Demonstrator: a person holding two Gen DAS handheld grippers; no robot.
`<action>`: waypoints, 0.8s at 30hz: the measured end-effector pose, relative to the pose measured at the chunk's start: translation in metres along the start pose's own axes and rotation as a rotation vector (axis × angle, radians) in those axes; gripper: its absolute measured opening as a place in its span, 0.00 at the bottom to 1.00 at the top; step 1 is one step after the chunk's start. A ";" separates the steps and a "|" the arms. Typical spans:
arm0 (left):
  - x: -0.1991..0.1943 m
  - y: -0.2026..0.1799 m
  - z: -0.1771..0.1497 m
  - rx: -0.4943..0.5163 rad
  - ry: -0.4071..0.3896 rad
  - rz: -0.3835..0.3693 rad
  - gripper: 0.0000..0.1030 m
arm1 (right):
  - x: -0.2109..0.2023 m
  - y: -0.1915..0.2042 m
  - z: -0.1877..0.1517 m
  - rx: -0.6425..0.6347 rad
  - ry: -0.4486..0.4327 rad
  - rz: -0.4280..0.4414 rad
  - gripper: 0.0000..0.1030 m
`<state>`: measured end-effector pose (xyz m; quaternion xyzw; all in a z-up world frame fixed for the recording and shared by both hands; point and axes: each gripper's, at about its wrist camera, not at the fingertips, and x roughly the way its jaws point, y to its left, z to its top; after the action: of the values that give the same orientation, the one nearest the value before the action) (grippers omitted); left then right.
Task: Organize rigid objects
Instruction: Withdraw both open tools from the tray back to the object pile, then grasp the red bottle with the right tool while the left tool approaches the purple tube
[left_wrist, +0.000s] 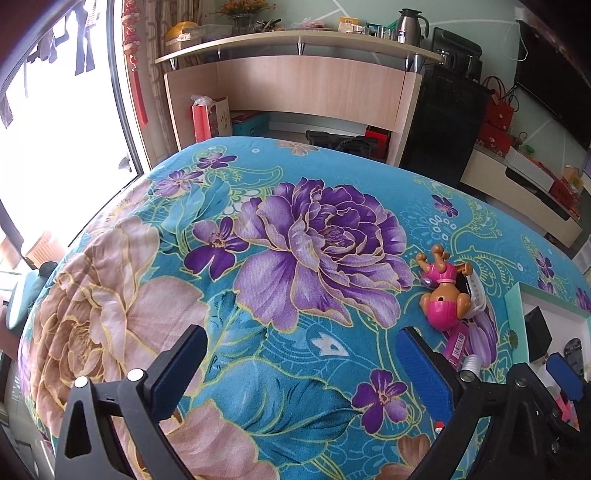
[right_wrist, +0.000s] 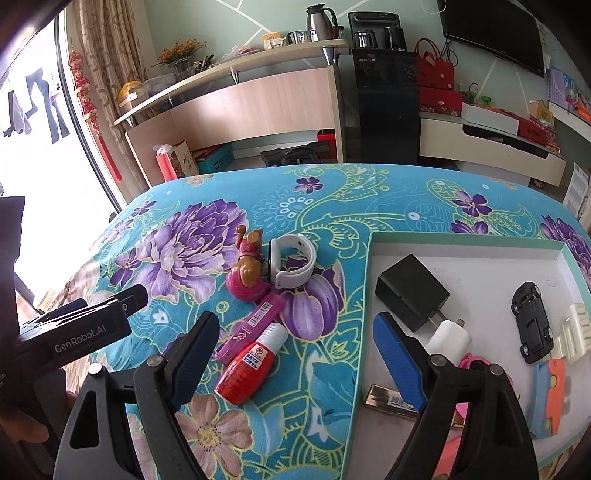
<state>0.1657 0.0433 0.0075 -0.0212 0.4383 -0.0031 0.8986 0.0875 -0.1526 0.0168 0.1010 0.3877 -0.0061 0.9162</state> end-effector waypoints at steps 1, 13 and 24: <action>0.001 0.000 0.000 0.002 0.003 0.003 1.00 | 0.001 0.002 0.000 -0.005 0.003 0.002 0.83; 0.014 0.002 -0.004 0.004 0.061 -0.008 1.00 | 0.016 0.021 -0.008 -0.068 0.061 0.008 0.69; 0.020 0.000 -0.007 0.014 0.091 -0.006 1.00 | 0.030 0.027 -0.015 -0.088 0.129 0.012 0.52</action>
<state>0.1724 0.0430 -0.0121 -0.0162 0.4786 -0.0100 0.8778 0.1000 -0.1216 -0.0101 0.0629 0.4452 0.0229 0.8929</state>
